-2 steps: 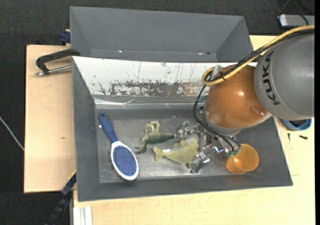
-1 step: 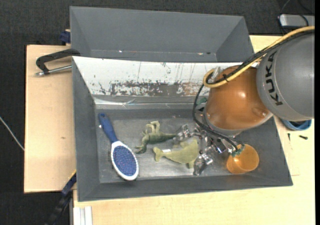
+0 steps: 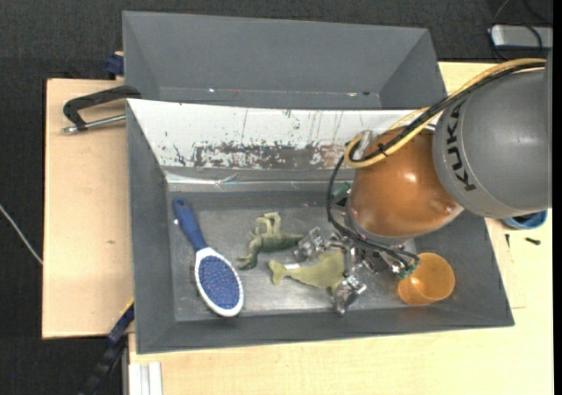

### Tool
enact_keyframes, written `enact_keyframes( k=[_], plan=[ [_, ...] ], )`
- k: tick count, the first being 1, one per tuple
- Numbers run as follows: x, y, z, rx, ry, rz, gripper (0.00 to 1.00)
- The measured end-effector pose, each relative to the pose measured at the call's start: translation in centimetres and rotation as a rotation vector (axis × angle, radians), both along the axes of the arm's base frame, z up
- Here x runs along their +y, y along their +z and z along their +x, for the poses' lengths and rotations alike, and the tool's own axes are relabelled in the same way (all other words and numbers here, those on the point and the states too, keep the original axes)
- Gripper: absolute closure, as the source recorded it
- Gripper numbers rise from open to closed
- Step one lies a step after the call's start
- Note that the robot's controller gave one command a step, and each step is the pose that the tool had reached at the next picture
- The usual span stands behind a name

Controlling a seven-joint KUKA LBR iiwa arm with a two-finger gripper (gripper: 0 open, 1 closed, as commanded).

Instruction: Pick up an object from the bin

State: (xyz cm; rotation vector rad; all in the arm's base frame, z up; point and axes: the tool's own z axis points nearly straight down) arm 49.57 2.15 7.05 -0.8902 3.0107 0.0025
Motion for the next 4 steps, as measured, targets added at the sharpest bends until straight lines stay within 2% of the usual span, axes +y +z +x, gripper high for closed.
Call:
enact_keyframes(
  k=[1,2,3,4],
  plan=[
    [0.1,0.1,0.1,-0.001,-0.001,0.0,0.0],
    [0.1,0.1,0.2,-0.003,-0.001,0.0,1.0],
    [0.2,0.5,0.3,-0.003,-0.002,0.0,1.0],
    [0.3,5.5,0.6,-0.009,-0.004,0.0,1.0]
  ],
)
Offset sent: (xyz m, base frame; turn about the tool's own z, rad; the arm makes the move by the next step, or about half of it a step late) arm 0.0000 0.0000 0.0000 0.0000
